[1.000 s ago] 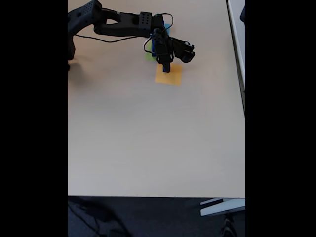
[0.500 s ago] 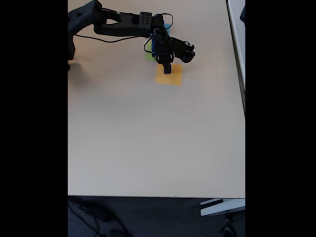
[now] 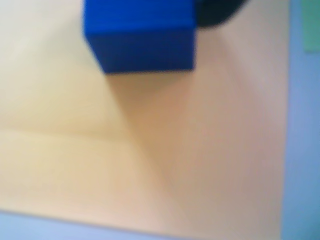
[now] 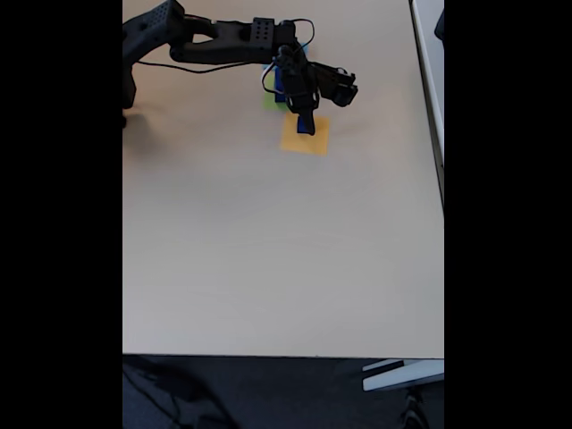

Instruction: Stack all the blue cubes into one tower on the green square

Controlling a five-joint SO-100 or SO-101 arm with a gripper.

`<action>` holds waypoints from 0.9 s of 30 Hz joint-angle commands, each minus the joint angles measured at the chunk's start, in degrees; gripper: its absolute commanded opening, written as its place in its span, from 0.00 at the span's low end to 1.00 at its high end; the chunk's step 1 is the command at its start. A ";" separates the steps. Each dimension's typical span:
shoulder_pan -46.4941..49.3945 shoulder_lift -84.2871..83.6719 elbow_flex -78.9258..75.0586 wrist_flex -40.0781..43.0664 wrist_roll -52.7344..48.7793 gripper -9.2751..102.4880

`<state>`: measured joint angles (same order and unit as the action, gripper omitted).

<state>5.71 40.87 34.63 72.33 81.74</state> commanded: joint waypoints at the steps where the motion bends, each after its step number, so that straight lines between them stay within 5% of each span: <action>1: 0.00 9.14 -3.52 2.02 -0.26 0.28; 16: -8.61 26.28 2.55 12.48 8.79 0.29; 27: -15.82 24.43 5.36 12.22 16.35 0.29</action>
<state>-8.96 61.88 40.61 84.81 97.03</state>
